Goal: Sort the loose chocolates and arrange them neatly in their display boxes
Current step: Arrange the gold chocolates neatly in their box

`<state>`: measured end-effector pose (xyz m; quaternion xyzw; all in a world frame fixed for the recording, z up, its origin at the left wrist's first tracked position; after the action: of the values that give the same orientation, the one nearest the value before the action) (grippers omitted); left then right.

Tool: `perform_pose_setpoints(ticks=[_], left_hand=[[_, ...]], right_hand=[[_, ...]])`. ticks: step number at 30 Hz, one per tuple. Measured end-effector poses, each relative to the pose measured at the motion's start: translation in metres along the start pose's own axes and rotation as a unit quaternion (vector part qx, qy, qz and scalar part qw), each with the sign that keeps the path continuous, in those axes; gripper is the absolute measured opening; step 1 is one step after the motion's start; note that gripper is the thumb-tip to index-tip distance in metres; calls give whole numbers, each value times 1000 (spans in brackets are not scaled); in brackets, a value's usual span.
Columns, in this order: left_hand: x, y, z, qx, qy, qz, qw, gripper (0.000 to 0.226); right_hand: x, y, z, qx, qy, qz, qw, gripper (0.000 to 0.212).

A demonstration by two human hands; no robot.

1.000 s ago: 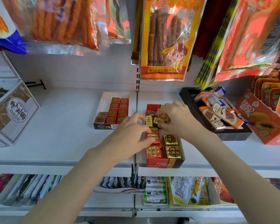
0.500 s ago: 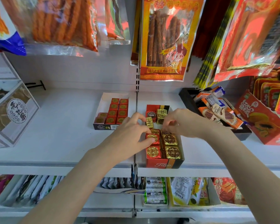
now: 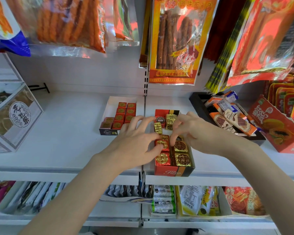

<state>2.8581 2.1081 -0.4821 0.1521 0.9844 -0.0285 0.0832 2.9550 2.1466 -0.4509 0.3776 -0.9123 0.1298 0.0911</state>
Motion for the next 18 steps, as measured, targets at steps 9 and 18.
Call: perform_pose_setpoints(ticks=[9,18], left_hand=[[-4,2,-6,-16,26,3,1000,39],[0,1,-4,0,-3,-2,1000,39]], right_hand=[[-2,-1,17,15,-66,-5,998,45],[-2,-1,13,25,0,0,1000,46]])
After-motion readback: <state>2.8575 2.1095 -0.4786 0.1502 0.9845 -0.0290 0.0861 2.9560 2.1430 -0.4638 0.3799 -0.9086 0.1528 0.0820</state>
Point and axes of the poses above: each hand's wrist, its own y-axis towards the middle knuckle, its own z-axis out of the palm, x = y × z, the point moved 8 cm from there along y, towards the middle knuckle, and after that the axes turned 6 degrees about z, right-handed, at the moved point
